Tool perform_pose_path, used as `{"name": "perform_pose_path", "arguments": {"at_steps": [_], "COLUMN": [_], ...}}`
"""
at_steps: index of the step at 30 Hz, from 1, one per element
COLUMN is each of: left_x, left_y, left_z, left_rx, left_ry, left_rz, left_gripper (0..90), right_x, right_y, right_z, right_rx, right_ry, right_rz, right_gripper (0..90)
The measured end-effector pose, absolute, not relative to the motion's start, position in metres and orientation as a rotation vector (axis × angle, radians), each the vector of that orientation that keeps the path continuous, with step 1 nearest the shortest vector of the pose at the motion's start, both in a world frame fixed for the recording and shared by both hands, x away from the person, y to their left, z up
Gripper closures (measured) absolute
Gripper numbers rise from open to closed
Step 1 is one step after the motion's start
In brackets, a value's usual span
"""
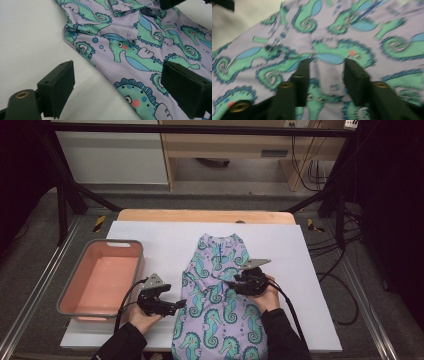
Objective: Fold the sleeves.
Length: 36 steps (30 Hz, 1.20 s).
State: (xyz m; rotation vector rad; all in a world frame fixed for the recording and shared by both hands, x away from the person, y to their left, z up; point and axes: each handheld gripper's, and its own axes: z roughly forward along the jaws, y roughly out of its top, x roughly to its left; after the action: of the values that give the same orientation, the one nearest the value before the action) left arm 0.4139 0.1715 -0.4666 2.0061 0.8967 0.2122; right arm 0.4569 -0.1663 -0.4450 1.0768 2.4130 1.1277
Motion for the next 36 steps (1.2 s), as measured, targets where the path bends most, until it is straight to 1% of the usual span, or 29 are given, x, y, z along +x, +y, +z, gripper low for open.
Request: {"name": "perform_pose_path", "arguments": {"at_steps": [1,4,9,12,13,16,17,18,20,26,27,28,29,32,33,36], "left_x": [0.414,0.414,0.414,0.414,0.414,0.414,0.414,0.414,0.414,0.414,0.414,0.414,0.413,0.413,0.412,0.411], "left_y": [0.172,0.171,0.172,0.171,0.171,0.171,0.171,0.171,0.171,0.171,0.171,0.171,0.171,0.171,0.171,0.17], "left_z": [-0.467,-0.466,-0.466,-0.467,-0.467,-0.467,-0.467,-0.467,-0.467,-0.467,-0.467,-0.467,-0.467,-0.465,-0.465,-0.462], "left_rx": [2.006,2.009,2.006,2.008,2.008,2.009,2.011,2.012,2.013,2.011,2.009,2.009,2.009,2.01,2.007,2.002], "left_ry": [0.897,0.894,0.895,0.897,0.897,0.897,0.896,0.896,0.897,0.898,0.899,0.899,0.898,0.898,0.899,0.899], "left_rz": [0.212,0.212,0.213,0.212,0.212,0.208,0.209,0.206,0.201,0.198,0.197,0.198,0.198,0.207,0.213,0.204], "left_gripper": [11.6,11.7,11.7,11.6,11.7,11.6,11.6,11.7,11.7,11.7,11.6,11.6,11.7,11.6,11.6,11.3], "right_x": [0.458,0.467,0.484,0.49,0.491,0.491,0.49,0.49,0.487,0.48,0.479,0.477,0.475,0.467,0.463,0.452], "right_y": [-0.171,-0.189,-0.22,-0.232,-0.234,-0.238,-0.238,-0.238,-0.238,-0.241,-0.241,-0.241,-0.241,-0.243,-0.243,-0.245], "right_z": [-0.442,-0.438,-0.451,-0.464,-0.468,-0.477,-0.476,-0.476,-0.474,-0.469,-0.468,-0.467,-0.466,-0.459,-0.456,-0.448], "right_rx": [1.083,1.154,1.313,1.378,1.397,1.427,1.421,1.426,1.419,1.39,1.385,1.38,1.374,1.359,1.352,1.345], "right_ry": [2.37,2.279,2.177,2.169,2.172,2.202,2.204,2.219,2.226,2.219,2.219,2.212,2.202,2.193,2.185,2.159], "right_rz": [1.122,1.081,0.991,0.943,0.938,0.958,0.961,0.962,0.947,0.969,0.978,0.99,1.007,1.06,1.085,1.167], "right_gripper": [45.7,42.7,45.7,50.7,54.3,66.0,75.5,77.9,87.4,88.3,86.8,81.1,71.1,55.4,48.2,34.9]}}
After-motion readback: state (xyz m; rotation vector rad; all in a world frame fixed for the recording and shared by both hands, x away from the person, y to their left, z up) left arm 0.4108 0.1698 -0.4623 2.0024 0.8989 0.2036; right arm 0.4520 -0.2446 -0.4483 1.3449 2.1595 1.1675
